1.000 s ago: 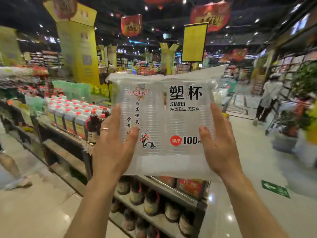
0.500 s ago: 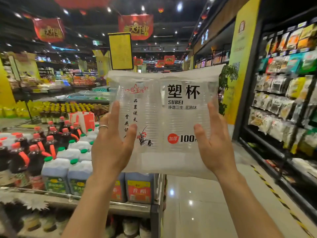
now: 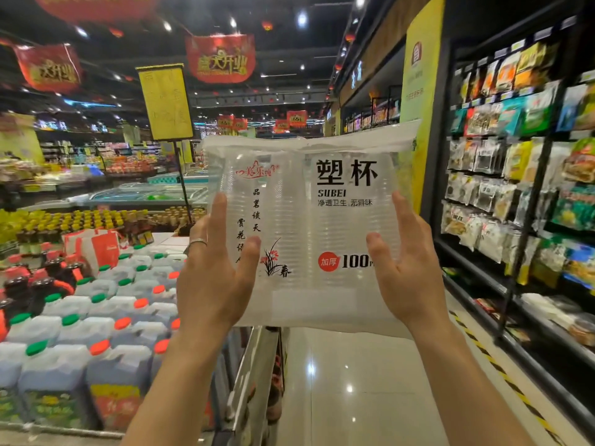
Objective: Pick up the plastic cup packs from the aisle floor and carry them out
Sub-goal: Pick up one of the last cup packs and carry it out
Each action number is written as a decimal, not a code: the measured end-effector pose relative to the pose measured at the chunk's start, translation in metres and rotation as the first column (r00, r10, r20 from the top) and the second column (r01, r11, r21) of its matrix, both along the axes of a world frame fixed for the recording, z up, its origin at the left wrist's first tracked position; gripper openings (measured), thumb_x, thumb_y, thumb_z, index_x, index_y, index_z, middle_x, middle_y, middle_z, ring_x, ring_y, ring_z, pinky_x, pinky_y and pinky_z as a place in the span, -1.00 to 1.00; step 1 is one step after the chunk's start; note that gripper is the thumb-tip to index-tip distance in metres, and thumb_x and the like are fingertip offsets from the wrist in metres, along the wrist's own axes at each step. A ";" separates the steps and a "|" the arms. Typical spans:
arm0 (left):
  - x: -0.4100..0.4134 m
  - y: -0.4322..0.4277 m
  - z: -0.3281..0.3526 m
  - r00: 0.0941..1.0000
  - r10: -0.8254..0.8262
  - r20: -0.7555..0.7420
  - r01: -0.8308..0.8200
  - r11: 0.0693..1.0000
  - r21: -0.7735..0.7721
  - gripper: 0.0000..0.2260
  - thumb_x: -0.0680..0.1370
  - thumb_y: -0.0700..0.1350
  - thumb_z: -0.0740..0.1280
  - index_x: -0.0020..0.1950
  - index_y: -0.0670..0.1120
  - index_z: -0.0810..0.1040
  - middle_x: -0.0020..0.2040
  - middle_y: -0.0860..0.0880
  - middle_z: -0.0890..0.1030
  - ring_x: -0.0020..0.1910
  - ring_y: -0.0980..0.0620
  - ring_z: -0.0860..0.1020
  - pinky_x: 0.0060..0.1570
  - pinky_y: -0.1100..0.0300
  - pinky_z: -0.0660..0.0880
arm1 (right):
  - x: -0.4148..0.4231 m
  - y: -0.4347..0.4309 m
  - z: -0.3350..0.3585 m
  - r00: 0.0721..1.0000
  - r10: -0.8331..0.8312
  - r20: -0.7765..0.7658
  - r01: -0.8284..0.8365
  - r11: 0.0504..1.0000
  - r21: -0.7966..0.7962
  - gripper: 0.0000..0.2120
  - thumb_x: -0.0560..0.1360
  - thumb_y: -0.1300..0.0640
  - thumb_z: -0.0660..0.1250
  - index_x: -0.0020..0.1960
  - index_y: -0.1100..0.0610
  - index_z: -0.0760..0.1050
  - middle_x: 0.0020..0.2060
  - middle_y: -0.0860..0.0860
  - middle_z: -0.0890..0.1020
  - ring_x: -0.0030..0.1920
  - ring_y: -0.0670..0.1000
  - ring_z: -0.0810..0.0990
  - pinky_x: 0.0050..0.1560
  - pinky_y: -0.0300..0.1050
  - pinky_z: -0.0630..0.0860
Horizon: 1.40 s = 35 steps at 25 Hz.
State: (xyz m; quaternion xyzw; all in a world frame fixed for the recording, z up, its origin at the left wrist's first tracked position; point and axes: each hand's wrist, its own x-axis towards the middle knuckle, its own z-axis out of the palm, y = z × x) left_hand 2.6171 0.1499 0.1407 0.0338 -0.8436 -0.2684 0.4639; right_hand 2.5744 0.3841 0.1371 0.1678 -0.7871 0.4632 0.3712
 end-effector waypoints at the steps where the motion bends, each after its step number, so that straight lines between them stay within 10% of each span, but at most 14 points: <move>1: -0.013 0.013 -0.001 1.000 0.004 0.003 -0.004 1.000 -0.002 -0.36 0.52 0.26 0.07 0.57 0.25 -0.06 0.49 -0.11 0.28 0.36 -0.17 0.38 0.03 -0.06 0.42 | -0.014 0.013 -0.001 1.000 -0.005 0.002 0.005 1.000 -0.004 -0.42 0.62 -0.03 0.20 0.55 -0.21 0.04 0.45 -0.08 0.26 0.25 -0.25 0.24 0.13 -0.13 0.29; 16: -0.209 0.170 -0.004 0.998 0.036 0.056 -0.036 0.999 -0.004 -0.42 0.59 0.23 0.09 0.57 0.26 -0.06 0.49 -0.13 0.27 0.29 -0.22 0.44 0.08 -0.16 0.47 | -0.215 0.169 -0.008 0.999 0.002 0.041 -0.002 1.000 -0.008 -0.43 0.62 -0.02 0.21 0.55 -0.19 0.07 0.42 -0.04 0.30 0.25 -0.15 0.32 0.12 -0.13 0.31; 35: -0.591 0.123 -0.006 0.994 -0.059 0.091 0.057 0.998 0.018 -0.37 0.53 0.27 0.05 0.58 0.24 -0.05 0.54 -0.15 0.19 0.38 -0.25 0.36 0.17 -0.15 0.41 | -0.570 0.125 -0.004 0.989 -0.147 0.030 0.145 0.987 0.064 -0.42 0.62 -0.05 0.20 0.58 -0.14 0.05 0.53 -0.07 0.21 0.26 -0.40 0.08 0.22 -0.25 0.15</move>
